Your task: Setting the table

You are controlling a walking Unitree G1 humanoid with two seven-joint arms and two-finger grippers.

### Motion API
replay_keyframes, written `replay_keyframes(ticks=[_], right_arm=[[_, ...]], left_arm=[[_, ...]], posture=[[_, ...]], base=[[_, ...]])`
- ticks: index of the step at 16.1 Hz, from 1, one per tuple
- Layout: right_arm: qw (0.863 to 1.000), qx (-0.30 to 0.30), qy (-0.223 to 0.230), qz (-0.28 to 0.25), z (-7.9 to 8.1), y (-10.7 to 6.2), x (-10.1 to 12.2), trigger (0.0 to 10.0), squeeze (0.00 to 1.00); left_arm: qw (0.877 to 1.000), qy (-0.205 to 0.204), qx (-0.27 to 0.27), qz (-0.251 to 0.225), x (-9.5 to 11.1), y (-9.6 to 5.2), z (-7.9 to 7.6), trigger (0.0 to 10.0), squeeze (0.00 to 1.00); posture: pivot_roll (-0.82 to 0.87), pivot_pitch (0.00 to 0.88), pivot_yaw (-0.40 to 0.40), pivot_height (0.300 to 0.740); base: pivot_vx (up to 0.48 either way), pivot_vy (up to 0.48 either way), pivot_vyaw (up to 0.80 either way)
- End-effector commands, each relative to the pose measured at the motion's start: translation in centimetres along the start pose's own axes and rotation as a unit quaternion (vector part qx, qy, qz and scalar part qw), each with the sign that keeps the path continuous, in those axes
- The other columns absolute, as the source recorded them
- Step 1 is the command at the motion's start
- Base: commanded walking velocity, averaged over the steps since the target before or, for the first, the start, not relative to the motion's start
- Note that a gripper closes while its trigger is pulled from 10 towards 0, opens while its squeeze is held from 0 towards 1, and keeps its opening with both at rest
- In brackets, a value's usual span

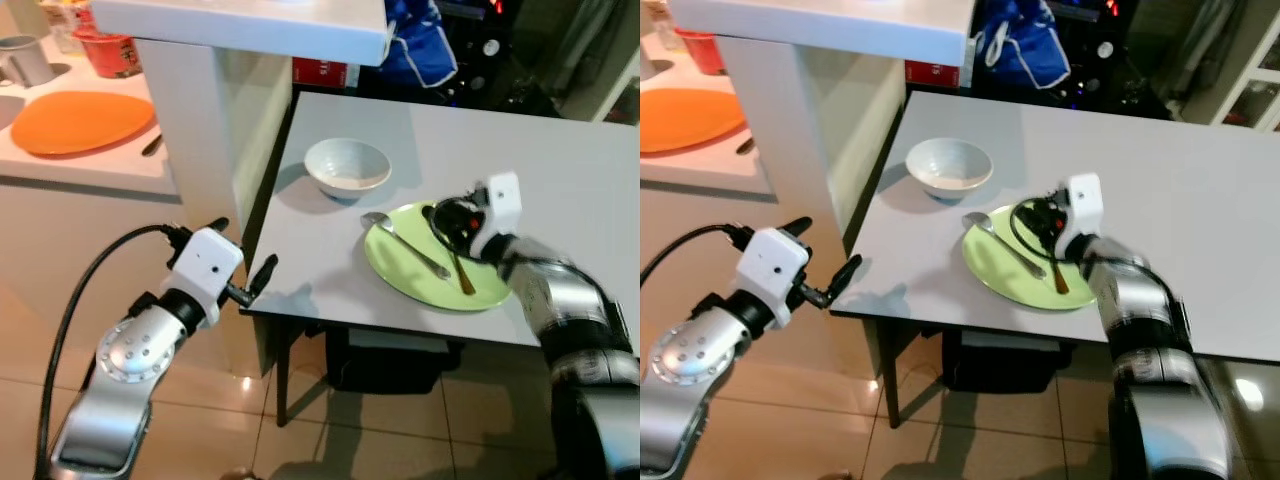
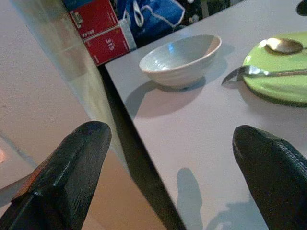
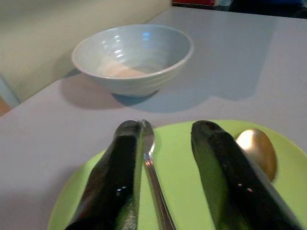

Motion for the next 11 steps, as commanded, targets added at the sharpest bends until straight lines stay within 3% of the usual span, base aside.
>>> replay_keyframes(ticks=[1,4,9,10,11], right_arm=[[0.999,-0.011,-0.025,0.038,-0.7,0.1,-0.4,10.0,1.00],[0.996,-0.028,-0.036,0.075,-0.8,0.6,-1.2,10.0,1.00],[0.992,-0.033,-0.052,0.114,0.7,2.0,-2.9,10.0,1.00],[0.991,-0.033,-0.057,0.120,0.9,2.1,-3.0,10.0,0.86],[0.989,-0.033,-0.065,0.128,1.0,2.2,-3.2,10.0,0.00]], left_arm=[[1.000,0.008,-0.008,-0.015,1.1,-0.1,0.7,10.0,0.00],[0.999,0.007,-0.028,-0.024,1.8,-0.2,0.9,10.0,0.00],[0.999,0.016,-0.043,-0.012,1.8,-0.3,1.3,10.0,0.00],[0.999,0.015,-0.046,-0.011,1.9,-0.3,1.3,10.0,0.00],[0.999,0.014,-0.048,-0.011,2.0,-0.3,1.2,10.0,0.00]], posture=[[0.16,0.000,-0.014,0.740],[0.16,0.000,-0.004,0.740],[0.16,0.000,0.028,0.740],[0.17,0.000,0.026,0.740],[0.17,0.000,0.024,0.740]], base=[[0.000,0.000,0.00],[0.000,0.000,0.00],[0.000,0.000,0.00],[0.000,0.000,0.00],[0.000,0.000,0.00]])
Point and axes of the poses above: a point about 5 cm out from each wrist's last joint towards the gripper, its own y axis pointing out of the wrist towards the gripper, its own x axis along the axis of the wrist's last joint, z = x × y, the point moved 2 cm from there along y, pointing out of the wrist towards the gripper, and after that the axes turned 14 degrees about y, right-handed, at the moved point
